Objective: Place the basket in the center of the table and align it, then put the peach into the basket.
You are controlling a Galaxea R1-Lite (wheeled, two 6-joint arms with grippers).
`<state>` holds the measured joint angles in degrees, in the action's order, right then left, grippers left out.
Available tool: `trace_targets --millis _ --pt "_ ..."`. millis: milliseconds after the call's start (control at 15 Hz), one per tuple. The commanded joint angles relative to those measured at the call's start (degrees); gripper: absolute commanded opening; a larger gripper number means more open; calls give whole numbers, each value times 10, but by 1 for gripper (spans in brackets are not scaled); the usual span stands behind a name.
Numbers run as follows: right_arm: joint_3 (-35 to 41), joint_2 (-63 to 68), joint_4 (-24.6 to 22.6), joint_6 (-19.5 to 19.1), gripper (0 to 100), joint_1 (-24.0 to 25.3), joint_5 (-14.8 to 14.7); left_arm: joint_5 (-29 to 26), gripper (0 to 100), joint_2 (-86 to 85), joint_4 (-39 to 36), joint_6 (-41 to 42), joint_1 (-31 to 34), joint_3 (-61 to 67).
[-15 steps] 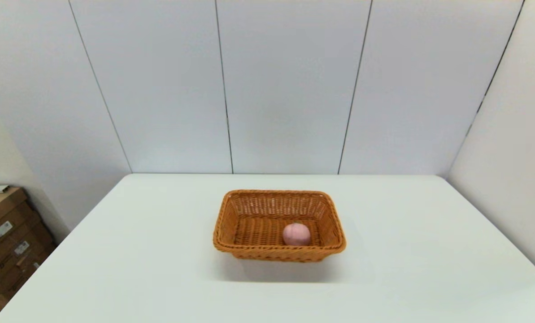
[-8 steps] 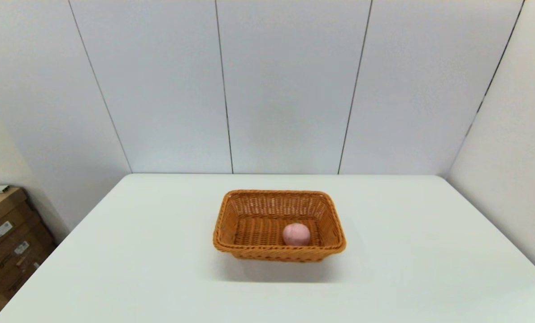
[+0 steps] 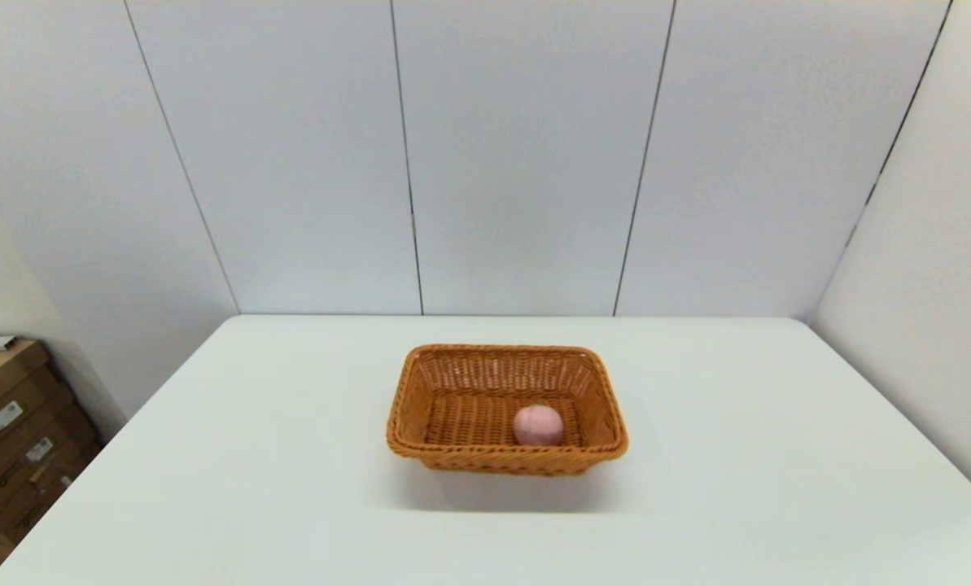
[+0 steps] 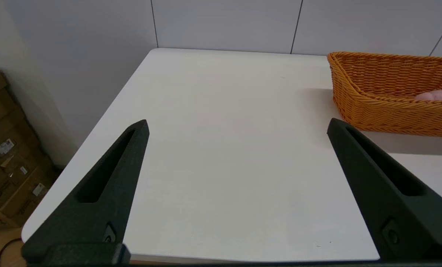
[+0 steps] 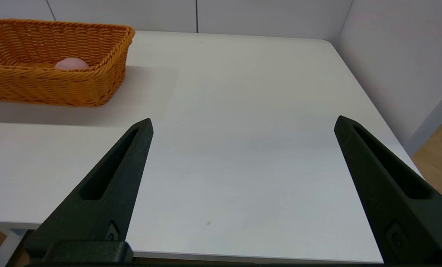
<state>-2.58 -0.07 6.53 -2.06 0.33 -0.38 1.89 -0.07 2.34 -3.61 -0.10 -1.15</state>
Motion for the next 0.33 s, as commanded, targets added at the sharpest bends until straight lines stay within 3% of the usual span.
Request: trace_targets --millis 67,333 --pt "-1 0 1 1 100 0 0 0 100 0 0 0 0 0" --pt "-1 0 1 1 100 0 0 0 100 0 0 0 0 0"
